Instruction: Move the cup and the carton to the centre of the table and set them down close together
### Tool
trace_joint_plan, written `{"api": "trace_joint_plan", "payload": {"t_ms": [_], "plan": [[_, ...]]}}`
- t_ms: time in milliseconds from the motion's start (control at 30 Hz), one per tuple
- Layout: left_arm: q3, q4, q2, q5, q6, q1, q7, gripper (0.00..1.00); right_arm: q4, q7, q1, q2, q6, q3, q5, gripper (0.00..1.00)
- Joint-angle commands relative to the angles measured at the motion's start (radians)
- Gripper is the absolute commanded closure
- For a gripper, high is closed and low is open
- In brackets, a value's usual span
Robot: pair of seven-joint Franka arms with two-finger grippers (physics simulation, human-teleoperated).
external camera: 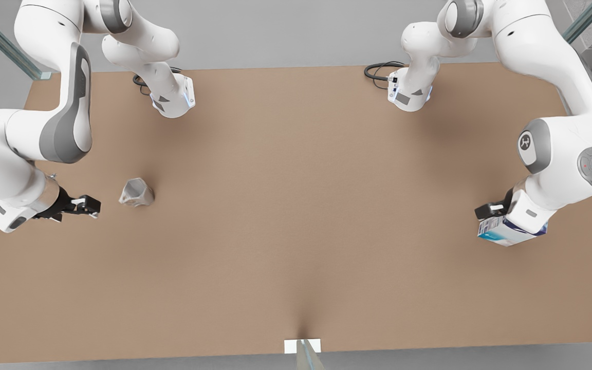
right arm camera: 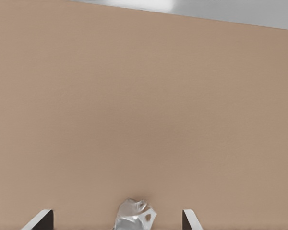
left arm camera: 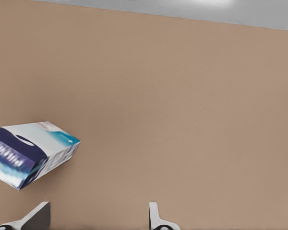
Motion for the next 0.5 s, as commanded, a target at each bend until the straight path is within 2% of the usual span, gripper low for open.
{"api": "trace_joint_plan", "payload": {"t_ms": [0, 267, 300, 467], "plan": [[0.0, 0.0, 0.0, -0.003, 0.0, 0.0, 0.001, 0.0, 0.0, 0.002, 0.002, -0.001, -0.003, 0.0, 0.004, 0.0], [0.0, -0.002, 0.008, -0.001, 0.0, 0.001, 0.015, 0.0, -0.035, 0.0, -0.018, 0.097, -0.003, 0.002, 0.061, 0.0], [0.0, -0.003, 0.008, -0.001, 0.0, 0.001, 0.015, 0.0, -0.124, -0.005, -0.029, 0.081, 0.044, 0.003, 0.062, 0.0], [0.0, -0.003, 0.014, -0.003, 0.003, 0.001, 0.015, 0.0, -0.331, -0.015, -0.018, 0.061, 0.187, 0.012, 0.059, 0.0]]}}
